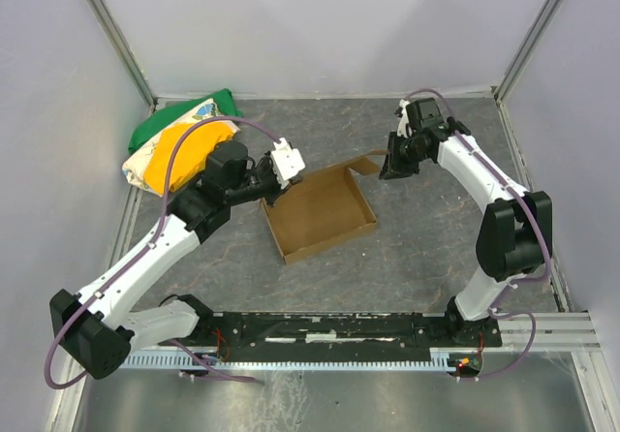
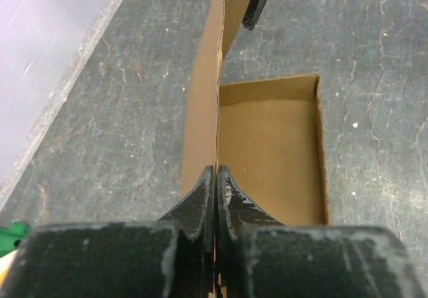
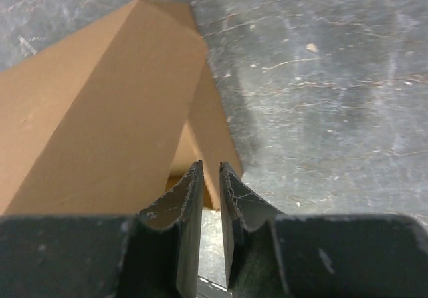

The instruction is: Fold the paper box

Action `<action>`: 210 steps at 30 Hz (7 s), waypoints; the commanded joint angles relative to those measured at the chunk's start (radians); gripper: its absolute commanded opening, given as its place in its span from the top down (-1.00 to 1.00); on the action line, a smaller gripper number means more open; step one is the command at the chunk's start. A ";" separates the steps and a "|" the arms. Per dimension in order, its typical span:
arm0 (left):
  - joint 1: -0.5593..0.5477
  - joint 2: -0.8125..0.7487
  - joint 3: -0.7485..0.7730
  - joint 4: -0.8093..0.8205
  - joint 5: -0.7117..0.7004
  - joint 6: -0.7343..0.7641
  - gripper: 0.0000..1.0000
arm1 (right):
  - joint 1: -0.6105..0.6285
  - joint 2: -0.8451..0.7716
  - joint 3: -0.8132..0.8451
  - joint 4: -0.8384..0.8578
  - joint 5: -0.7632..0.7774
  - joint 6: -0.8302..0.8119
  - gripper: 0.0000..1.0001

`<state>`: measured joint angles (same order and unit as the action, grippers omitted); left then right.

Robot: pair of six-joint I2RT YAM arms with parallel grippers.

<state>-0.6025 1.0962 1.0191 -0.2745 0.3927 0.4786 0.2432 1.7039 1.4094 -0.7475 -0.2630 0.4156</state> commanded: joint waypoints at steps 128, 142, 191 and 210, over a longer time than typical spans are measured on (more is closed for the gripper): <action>-0.083 -0.104 -0.098 -0.097 0.159 -0.268 0.94 | 0.093 -0.692 -0.415 0.336 0.381 -0.069 0.56; -0.085 -0.115 -0.103 -0.063 0.115 -0.289 0.94 | 0.560 -1.005 -0.683 0.442 0.322 -0.219 0.20; -0.087 -0.133 -0.110 -0.072 0.093 -0.314 0.94 | 1.219 -0.057 -0.458 1.147 0.450 -1.276 0.09; -0.086 -0.110 -0.092 -0.077 0.084 -0.295 0.94 | 1.039 -0.177 -0.511 1.025 0.446 -1.112 0.14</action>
<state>-0.6857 0.9661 0.9257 -0.2779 0.4904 0.2169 1.2934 1.6363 0.8875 0.2947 0.2138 -0.7483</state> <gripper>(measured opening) 0.045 0.430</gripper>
